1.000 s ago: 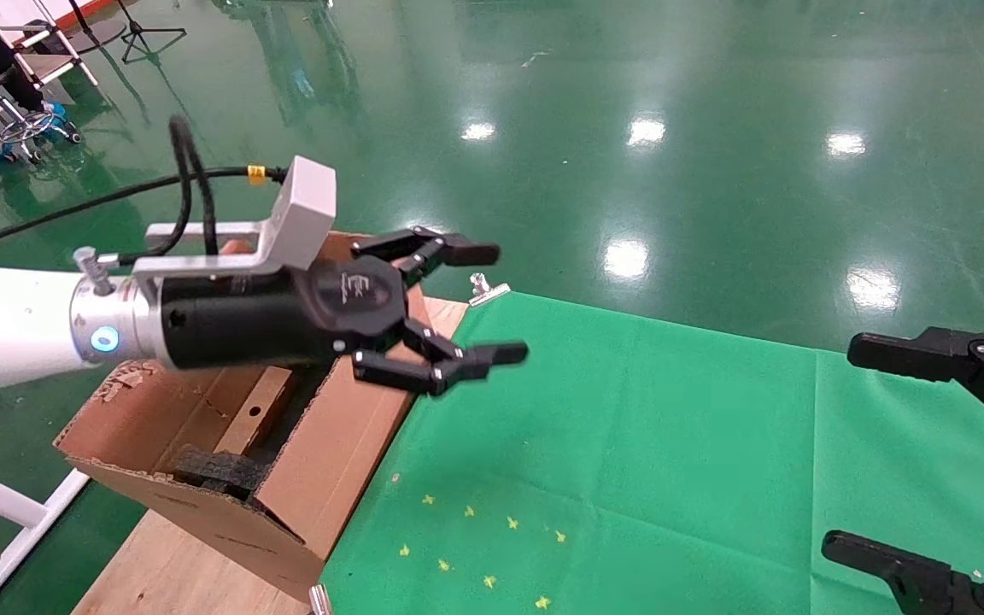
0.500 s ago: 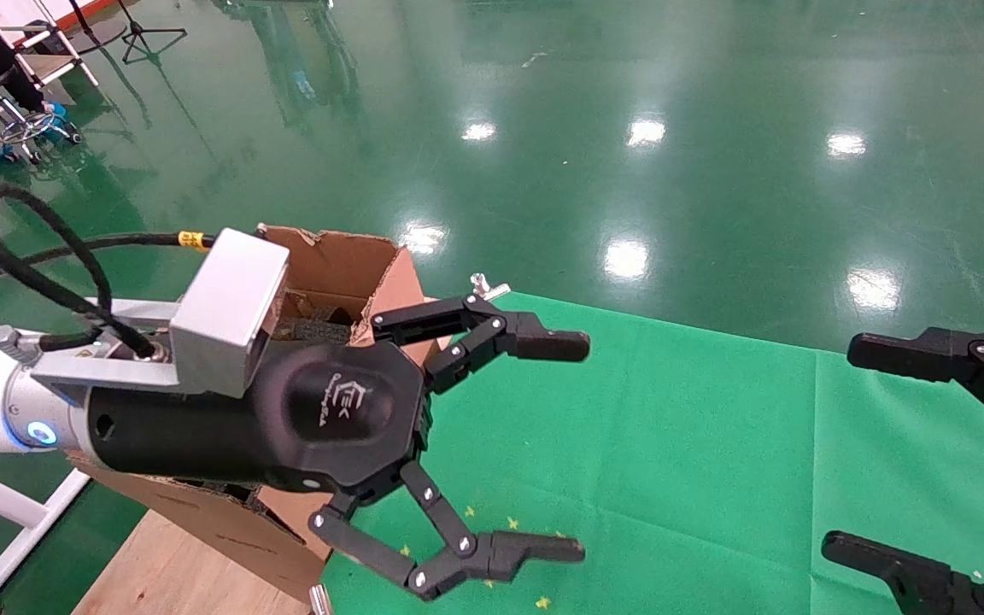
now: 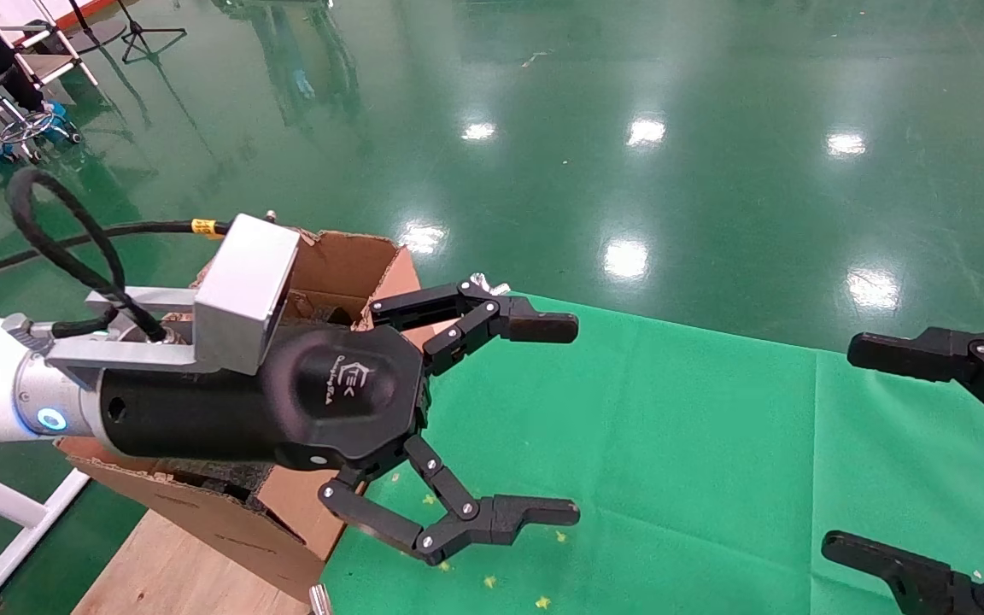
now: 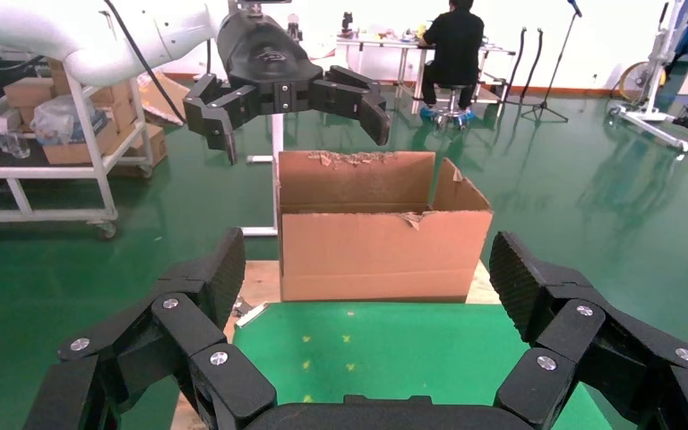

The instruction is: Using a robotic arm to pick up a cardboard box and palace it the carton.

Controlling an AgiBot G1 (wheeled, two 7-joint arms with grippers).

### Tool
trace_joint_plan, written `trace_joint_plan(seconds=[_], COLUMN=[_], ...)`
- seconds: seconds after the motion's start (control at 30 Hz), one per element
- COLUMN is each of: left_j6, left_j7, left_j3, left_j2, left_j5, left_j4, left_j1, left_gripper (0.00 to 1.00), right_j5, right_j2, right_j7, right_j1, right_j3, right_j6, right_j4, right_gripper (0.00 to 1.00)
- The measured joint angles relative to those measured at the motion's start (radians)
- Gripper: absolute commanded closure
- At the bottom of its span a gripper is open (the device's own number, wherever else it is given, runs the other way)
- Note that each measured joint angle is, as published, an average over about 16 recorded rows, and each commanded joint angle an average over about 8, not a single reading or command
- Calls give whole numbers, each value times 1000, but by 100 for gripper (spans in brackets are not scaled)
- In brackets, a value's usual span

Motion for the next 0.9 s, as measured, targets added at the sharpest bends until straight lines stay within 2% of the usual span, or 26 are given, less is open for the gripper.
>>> trace_joint_plan(seconds=[0.9], left_j6=[-6], left_j7=[-2], left_j3=[5], left_j2=[1], left_j5=[14], left_j4=[14], left_j1=[-9], left_gripper=[0], right_j5=[0], right_j2=[0], right_j7=[0], right_j1=[0], right_j3=[0], right_j6=[0], right_j4=[0], right_gripper=[0])
